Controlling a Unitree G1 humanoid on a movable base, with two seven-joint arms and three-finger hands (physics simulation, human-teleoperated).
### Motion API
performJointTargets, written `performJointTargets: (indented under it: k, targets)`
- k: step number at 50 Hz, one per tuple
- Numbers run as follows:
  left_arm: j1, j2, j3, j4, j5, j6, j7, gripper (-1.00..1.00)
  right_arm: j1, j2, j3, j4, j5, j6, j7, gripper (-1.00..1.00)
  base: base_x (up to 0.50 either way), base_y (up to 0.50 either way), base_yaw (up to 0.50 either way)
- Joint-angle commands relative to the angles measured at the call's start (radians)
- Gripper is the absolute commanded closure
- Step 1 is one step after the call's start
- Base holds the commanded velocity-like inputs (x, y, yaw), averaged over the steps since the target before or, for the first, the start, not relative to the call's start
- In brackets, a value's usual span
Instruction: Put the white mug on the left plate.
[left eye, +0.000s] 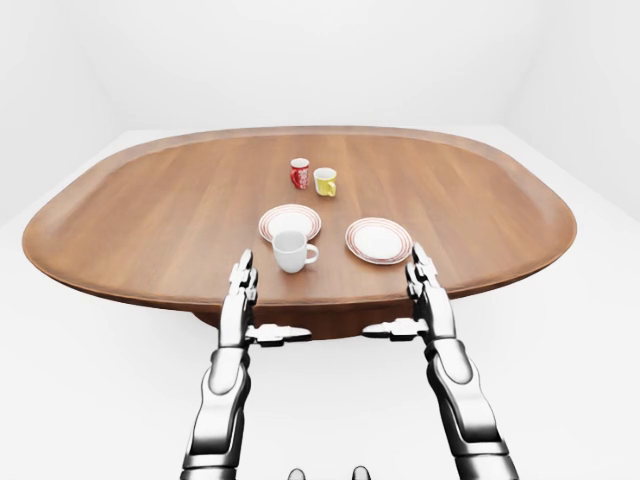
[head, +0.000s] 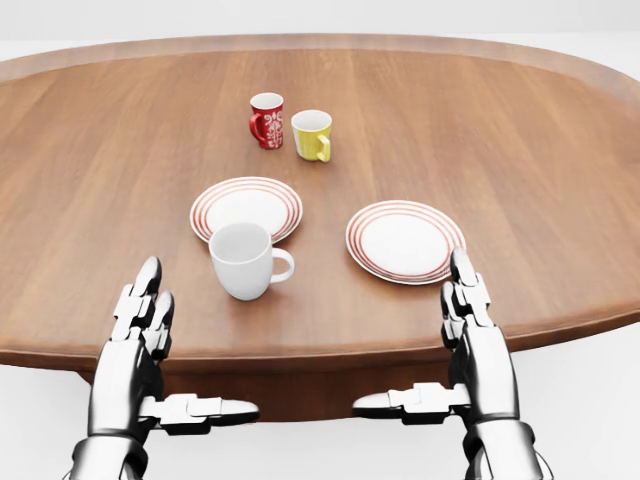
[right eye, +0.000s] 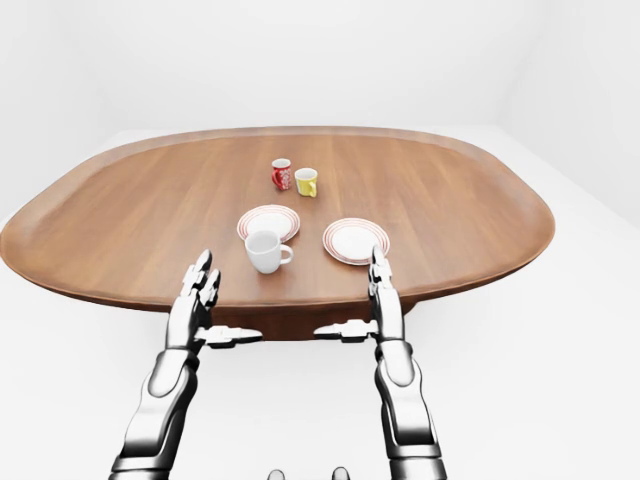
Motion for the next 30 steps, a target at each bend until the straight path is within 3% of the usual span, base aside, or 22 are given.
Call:
performJointTargets:
  k: [1, 12, 13, 14, 15, 16, 18, 19, 21, 30]
  targets:
    - [0.019, 0.006, 0.005, 0.0, 0.014, -0.026, -0.03, -0.95, 0.023, -0.004, -0.005, -0.066, -0.008, 0.013, 0.028, -1.0, 0.0, 0.0, 0.0]
    - [0.022, 0.003, 0.002, -0.008, 0.024, -0.024, -0.027, -0.95, 0.026, -0.004, 0.0, -0.108, -0.019, 0.04, 0.041, -1.0, 0.0, 0.0, 0.0]
    - [0.03, 0.003, 0.0, -0.052, 0.022, 0.003, -0.031, -0.95, 0.023, -0.005, -0.003, -0.151, -0.018, 0.069, 0.04, -1.0, 0.0, 0.0, 0.0]
    - [0.033, 0.003, -0.001, -0.082, 0.02, 0.021, -0.032, -0.95, 0.024, -0.007, -0.003, -0.189, -0.022, 0.069, 0.04, -1.0, 0.0, 0.0, 0.0]
    - [0.039, 0.004, -0.001, -0.147, 0.019, 0.068, -0.032, -0.95, 0.026, -0.006, -0.003, -0.26, -0.013, 0.069, 0.046, -1.0, 0.0, 0.0, 0.0]
    - [0.043, 0.005, -0.001, -0.213, 0.013, 0.095, -0.038, -0.95, 0.027, -0.004, -0.005, -0.317, -0.003, 0.069, 0.049, -1.0, 0.0, 0.0, 0.0]
    - [0.04, 0.009, 0.01, -0.456, -0.005, 0.095, -0.039, -0.95, 0.021, -0.005, -0.003, -0.478, 0.016, 0.069, 0.057, -1.0, 0.0, 0.0, 0.0]
    - [-0.002, 0.014, 0.038, -0.667, -0.039, 0.095, -0.031, -0.95, 0.001, -0.004, -0.001, -0.624, 0.039, 0.069, 0.055, -1.0, 0.0, 0.0, 0.0]
    - [-0.042, 0.018, 0.064, -0.762, -0.07, 0.095, -0.027, -0.95, -0.014, 0.01, -0.01, -0.697, 0.087, 0.069, 0.056, -1.0, 0.0, 0.0, 0.0]
    - [-0.02, 0.012, 0.062, -0.711, -0.09, 0.095, -0.01, -0.95, -0.008, -0.001, -0.017, -0.702, 0.13, 0.069, 0.031, -1.0, 0.0, 0.0, 0.0]
